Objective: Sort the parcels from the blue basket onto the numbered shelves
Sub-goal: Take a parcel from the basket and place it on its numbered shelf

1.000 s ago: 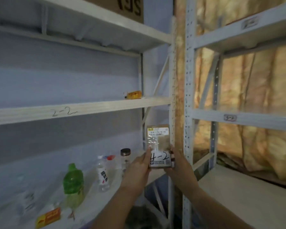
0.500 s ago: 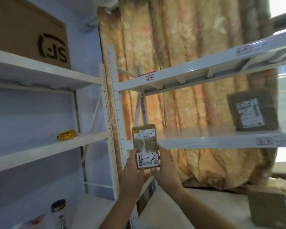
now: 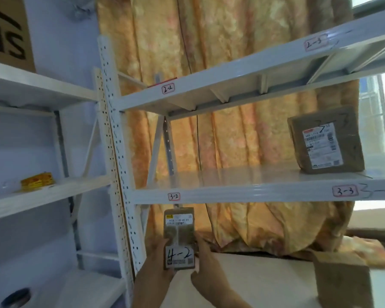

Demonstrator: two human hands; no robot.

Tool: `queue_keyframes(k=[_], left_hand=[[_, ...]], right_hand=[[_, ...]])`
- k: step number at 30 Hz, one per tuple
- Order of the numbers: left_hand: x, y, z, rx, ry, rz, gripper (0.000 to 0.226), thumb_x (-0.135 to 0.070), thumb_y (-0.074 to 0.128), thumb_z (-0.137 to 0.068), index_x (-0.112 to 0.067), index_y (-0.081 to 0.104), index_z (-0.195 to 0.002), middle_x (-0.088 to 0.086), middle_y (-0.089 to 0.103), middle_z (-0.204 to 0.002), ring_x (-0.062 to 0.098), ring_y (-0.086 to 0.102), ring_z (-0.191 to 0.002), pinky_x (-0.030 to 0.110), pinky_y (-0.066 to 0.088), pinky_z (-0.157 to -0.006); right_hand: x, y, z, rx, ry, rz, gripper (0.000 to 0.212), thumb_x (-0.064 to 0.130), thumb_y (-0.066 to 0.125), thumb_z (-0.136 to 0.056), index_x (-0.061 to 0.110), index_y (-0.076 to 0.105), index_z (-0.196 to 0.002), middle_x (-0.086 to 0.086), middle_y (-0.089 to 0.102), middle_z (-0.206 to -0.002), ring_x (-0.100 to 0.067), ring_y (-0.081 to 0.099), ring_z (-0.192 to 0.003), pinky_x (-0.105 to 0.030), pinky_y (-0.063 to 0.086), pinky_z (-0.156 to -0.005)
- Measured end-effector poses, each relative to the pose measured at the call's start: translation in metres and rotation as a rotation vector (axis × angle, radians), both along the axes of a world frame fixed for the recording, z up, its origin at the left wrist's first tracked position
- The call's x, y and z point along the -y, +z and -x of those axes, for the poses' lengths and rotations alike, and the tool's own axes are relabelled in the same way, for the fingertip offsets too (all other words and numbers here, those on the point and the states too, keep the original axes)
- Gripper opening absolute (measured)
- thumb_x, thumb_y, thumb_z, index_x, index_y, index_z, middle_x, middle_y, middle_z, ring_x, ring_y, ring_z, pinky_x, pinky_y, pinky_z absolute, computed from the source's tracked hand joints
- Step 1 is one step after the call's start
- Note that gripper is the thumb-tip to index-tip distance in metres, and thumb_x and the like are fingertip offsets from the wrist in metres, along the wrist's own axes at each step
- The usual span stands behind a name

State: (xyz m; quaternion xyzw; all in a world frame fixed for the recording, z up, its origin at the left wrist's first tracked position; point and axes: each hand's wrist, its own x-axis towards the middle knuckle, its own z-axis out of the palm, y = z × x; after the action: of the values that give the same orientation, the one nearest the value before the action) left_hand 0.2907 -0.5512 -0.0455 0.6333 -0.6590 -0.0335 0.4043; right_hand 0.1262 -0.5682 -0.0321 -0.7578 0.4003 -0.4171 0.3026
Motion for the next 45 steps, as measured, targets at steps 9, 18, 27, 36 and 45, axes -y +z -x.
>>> queue_keyframes(k=[9,18,27,36,45], left_hand=[[0.047,-0.095,0.014,-0.104,0.047,-0.137,0.067,-0.015,0.054,-0.092,-0.028,0.018,-0.146,-0.005,0.043,-0.143,0.017,0.046,-0.128,0.031,0.043,-0.106],[0.146,-0.154,0.012,-0.097,-0.158,-0.292,0.065,0.003,0.041,-0.09,-0.026,0.022,-0.145,-0.002,0.033,-0.147,0.015,0.04,-0.131,0.019,0.037,-0.104],[0.204,-0.221,-0.001,-0.112,-0.226,-0.368,0.048,-0.009,0.037,-0.097,-0.021,0.021,-0.142,-0.001,0.035,-0.144,0.012,0.045,-0.125,0.015,0.037,-0.099],[0.23,-0.245,-0.01,-0.057,-0.335,-0.342,0.068,-0.003,0.038,-0.092,-0.029,0.006,-0.146,-0.003,0.019,-0.153,0.013,0.045,-0.125,0.027,0.047,-0.101],[0.237,-0.25,-0.009,-0.007,-0.37,-0.431,0.079,-0.01,0.045,-0.091,-0.037,-0.007,-0.144,-0.004,0.01,-0.155,0.012,0.046,-0.119,0.021,0.047,-0.095]], right_hand=[[0.067,-0.095,-0.013,-0.05,-0.02,-0.21,0.087,-0.007,0.052,-0.073,0.028,0.018,-0.146,-0.002,0.056,-0.128,-0.021,0.059,-0.115,-0.027,0.052,-0.077],[0.148,-0.168,-0.003,-0.007,-0.077,-0.374,0.094,-0.018,0.043,-0.068,0.024,0.012,-0.146,0.008,0.041,-0.126,-0.023,0.044,-0.132,-0.034,0.045,-0.1],[0.185,-0.242,-0.03,-0.009,-0.178,-0.483,0.102,-0.013,0.044,-0.072,0.038,-0.011,-0.142,0.003,0.03,-0.144,-0.024,0.044,-0.13,-0.026,0.05,-0.09],[0.21,-0.258,-0.04,-0.05,-0.244,-0.463,0.101,-0.017,0.043,-0.073,0.022,-0.013,-0.148,0.002,0.023,-0.148,-0.021,0.035,-0.137,-0.017,0.038,-0.097],[0.229,-0.262,-0.041,-0.044,-0.241,-0.521,0.111,-0.018,0.047,-0.07,0.042,-0.018,-0.137,-0.012,0.035,-0.146,-0.03,0.045,-0.127,-0.039,0.044,-0.104]])
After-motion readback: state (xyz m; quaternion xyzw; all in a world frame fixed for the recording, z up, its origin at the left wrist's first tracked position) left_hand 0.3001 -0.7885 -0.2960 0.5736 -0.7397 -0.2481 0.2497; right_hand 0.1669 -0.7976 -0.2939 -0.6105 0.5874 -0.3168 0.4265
